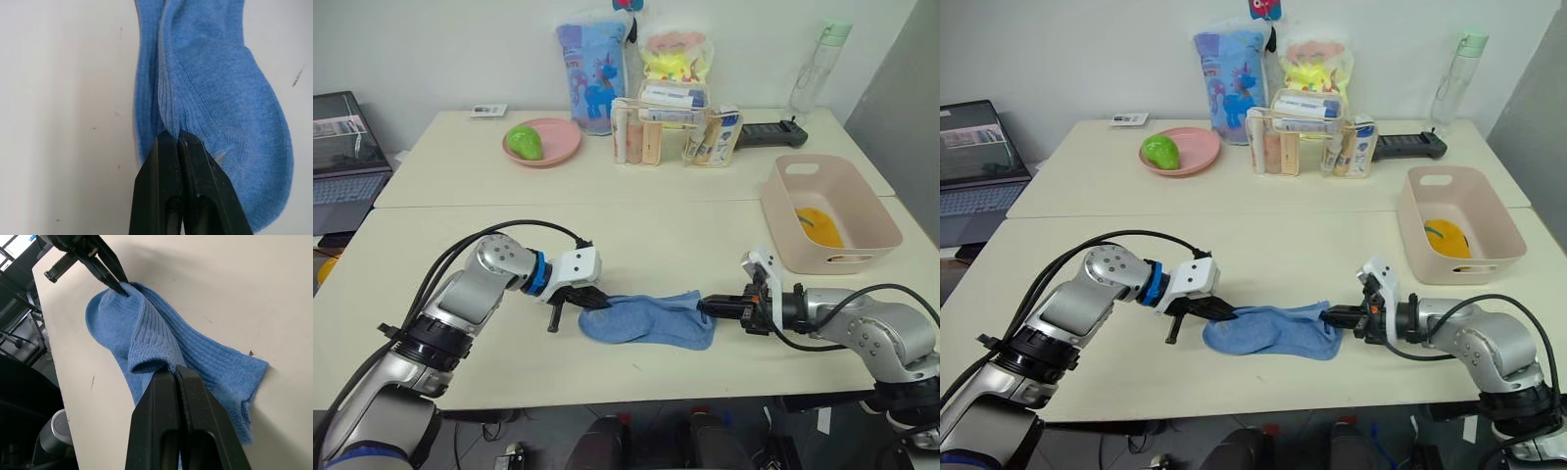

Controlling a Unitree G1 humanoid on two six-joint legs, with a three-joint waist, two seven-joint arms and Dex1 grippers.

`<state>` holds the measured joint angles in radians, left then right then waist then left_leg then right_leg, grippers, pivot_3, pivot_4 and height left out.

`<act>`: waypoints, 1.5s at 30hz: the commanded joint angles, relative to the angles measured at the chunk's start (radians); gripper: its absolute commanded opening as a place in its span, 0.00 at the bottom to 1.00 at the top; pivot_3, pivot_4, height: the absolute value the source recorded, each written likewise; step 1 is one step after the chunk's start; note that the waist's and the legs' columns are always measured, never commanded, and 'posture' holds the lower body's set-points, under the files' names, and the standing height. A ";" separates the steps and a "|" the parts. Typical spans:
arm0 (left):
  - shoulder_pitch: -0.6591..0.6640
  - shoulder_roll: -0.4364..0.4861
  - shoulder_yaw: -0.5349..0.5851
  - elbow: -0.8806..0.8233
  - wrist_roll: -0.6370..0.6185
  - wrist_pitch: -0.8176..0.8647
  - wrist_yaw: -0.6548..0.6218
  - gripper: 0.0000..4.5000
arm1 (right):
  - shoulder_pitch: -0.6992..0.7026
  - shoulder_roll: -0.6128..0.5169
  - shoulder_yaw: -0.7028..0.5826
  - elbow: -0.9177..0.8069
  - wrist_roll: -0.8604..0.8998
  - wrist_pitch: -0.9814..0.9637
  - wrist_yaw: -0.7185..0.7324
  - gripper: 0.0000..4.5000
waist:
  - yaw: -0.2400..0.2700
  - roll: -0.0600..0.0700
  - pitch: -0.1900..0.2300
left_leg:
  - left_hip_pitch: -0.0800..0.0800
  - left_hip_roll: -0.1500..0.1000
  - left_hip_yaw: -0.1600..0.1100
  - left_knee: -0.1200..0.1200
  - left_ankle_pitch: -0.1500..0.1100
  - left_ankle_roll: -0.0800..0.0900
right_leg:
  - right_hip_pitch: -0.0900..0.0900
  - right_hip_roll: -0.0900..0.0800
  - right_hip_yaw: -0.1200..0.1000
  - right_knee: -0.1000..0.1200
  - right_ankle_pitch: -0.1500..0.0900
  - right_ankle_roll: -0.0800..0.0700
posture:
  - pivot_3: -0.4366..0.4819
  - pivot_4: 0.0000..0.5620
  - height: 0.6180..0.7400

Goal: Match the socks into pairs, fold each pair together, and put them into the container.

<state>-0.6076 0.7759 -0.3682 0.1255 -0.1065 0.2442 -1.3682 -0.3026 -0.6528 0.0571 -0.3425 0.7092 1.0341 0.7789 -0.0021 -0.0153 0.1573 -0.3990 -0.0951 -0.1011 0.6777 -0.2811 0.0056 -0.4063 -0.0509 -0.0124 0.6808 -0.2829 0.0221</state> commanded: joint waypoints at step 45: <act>0.252 -0.013 0.246 -0.085 -0.109 0.057 0.175 0.01 | 0.000 -0.058 0.090 0.077 -0.246 -0.296 0.121 0.75 | 0.002 0.000 0.000 | 0.001 0.000 0.000 0.000 0.000 0.000 | 0.001 0.000 0.000 0.000 0.000 0.000 | 0.48 0.27 1.00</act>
<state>-0.3538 0.7607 -0.1274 0.0504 -0.2126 0.3169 -1.1899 -0.2895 -0.7060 0.1766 -0.2336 0.4525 0.7424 0.8896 -0.0006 -0.0152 0.1574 -0.3981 -0.0952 -0.1011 0.6776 -0.2811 0.0055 -0.4057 -0.0510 -0.0122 0.6806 -0.2829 0.0221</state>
